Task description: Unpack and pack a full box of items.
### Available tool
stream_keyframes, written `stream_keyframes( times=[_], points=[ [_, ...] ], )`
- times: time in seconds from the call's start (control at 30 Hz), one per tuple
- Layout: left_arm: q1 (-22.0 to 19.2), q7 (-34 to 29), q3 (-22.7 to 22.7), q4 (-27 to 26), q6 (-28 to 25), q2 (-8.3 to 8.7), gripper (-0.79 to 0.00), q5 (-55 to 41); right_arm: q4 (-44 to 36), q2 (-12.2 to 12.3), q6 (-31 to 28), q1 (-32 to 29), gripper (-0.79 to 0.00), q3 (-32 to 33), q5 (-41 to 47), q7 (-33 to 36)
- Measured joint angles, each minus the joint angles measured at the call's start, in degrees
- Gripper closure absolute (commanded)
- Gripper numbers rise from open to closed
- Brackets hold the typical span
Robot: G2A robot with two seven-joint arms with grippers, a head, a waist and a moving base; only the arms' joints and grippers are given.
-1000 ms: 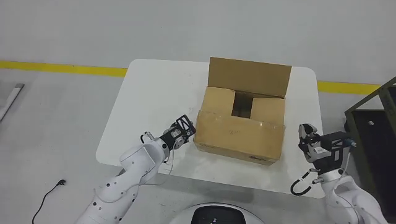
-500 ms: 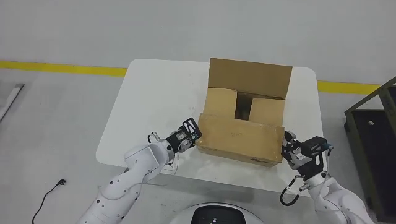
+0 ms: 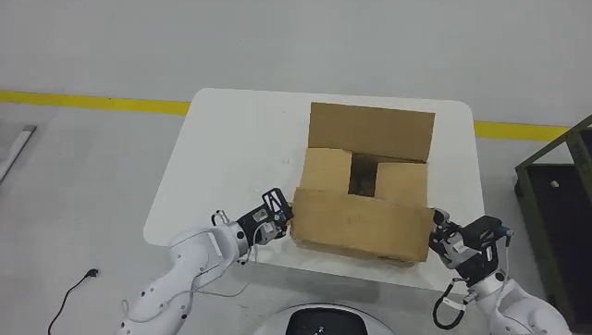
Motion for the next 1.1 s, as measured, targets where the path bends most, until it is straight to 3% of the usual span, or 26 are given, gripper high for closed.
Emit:
stream_keyframes(
  times=[0.13,0.2,0.3,0.43,0.5,0.53,0.87,1.1],
  points=[
    [0.06,-0.03,-0.27,-1.56,-0.51,0.21,-0.785,1.42,-0.71,-0.03,0.53,0.59,-0.554,1.23,1.35,0.53],
    [0.01,0.8,-0.19,-2.46,-0.59,0.33,-0.785,3.45,-1.15,-0.05,1.31,1.06,-0.545,2.44,2.42,0.78],
    [0.29,2.21,-0.68,-2.81,0.33,0.4,-0.785,3.72,-1.46,-0.05,3.35,2.32,-0.486,4.72,4.37,1.64],
    [0.15,2.8,-1.3,-3.77,1.43,0.44,-0.785,3.73,-0.3,-0.04,6.74,5.92,-0.246,6.58,6.52,3.55],
    [-0.05,2.68,-1.35,-4.3,1.89,0.46,-0.785,4.5,1.21,-0.01,9.57,9.26,-0.025,6.55,6.44,5.02],
    [-0.16,2.69,-1.35,-4.49,2.09,0.46,-0.785,4.76,2.14,-0.02,10.77,11.01,0.0,6.21,6.61,5.49],
    [-1.33,2.24,-2.43,-6.21,5.11,0.43,-0.785,6.11,18.7,-0.37,17.21,33.8,0.0,-3.48,3.76,9.77],
    [-2.04,1.55,-3.17,-6.98,6.14,0.36,-0.785,5.43,35.19,-1.36,14.13,47.66,0.0,-11.82,4.36,12.84]
  ],
)
